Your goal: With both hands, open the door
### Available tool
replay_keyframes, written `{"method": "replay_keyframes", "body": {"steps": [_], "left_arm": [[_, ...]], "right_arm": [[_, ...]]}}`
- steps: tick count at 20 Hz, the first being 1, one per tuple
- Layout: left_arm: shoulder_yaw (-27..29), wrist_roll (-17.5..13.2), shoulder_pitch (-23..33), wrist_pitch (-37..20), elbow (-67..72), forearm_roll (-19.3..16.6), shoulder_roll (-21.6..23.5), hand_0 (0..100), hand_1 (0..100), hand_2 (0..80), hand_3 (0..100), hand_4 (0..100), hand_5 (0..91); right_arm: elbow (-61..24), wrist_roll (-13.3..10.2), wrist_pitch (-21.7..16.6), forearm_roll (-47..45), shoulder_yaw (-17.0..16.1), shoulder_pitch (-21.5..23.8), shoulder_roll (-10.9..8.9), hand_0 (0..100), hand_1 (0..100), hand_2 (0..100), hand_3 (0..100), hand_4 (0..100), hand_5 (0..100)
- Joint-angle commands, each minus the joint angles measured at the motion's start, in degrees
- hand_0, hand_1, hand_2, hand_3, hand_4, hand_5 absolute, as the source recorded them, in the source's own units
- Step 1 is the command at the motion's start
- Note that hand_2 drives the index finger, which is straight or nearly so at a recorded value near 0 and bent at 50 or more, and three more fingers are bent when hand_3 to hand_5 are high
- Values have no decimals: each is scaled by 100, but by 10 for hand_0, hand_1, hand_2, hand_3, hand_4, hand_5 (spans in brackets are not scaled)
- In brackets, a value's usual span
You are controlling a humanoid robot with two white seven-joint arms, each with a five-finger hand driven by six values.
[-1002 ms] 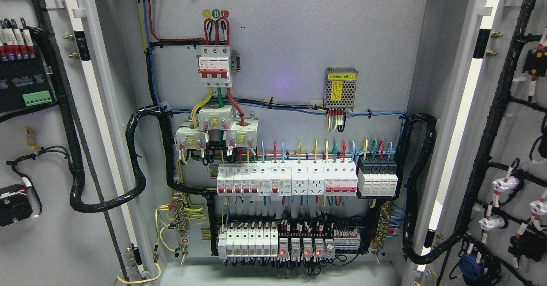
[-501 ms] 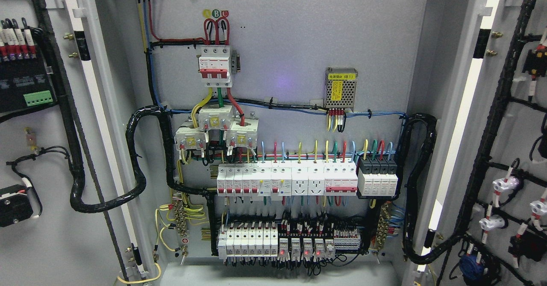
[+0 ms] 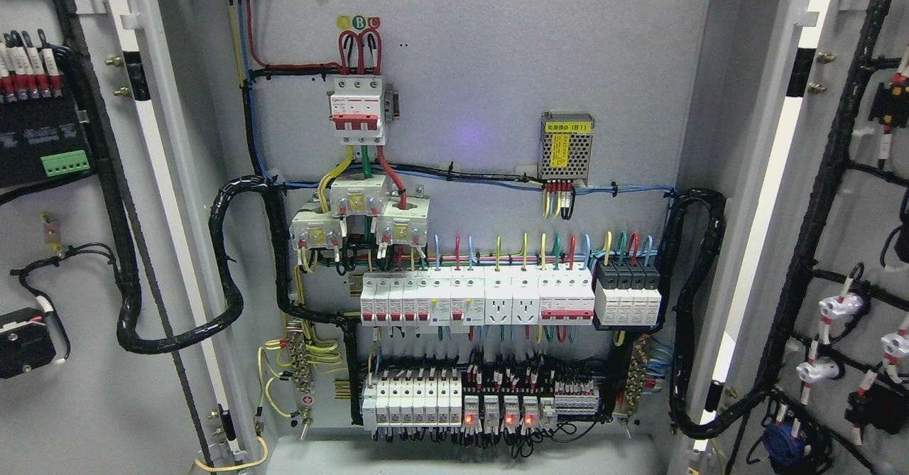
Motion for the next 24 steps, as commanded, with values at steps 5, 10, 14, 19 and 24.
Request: {"method": "replay_keyframes", "body": {"steps": [5,10,14,19,24], "left_arm": [[-314,-30,799,-47,-935,-15,-220,0,0,0,0,0,0],[-710,-57,1335,-100,-909,-23,-352,0,0,0,0,0,0],[-1149,-57,1713,-100,-690,-59,-580,0,0,0,0,0,0],[-1659,-258,1934,-100,65,-102,-835,0,0,0,0,0,0],[-2238,-365,1873,-91,1005,-138,-1028,0,0,0,0,0,0]], "right_arm": [[647,-78,22,548,1549,41,85,0,0,0,0,0,0],[1657,-61,22,663,2015,41,340,0,0,0,0,0,0],[2432,-52,13,830,2174,-3,568,0,0,0,0,0,0],[3642,-52,13,1487,2113,-12,1253,0,0,0,0,0,0],[4918,-52,-22,1894,2060,-179,1667,0,0,0,0,0,0]]}}
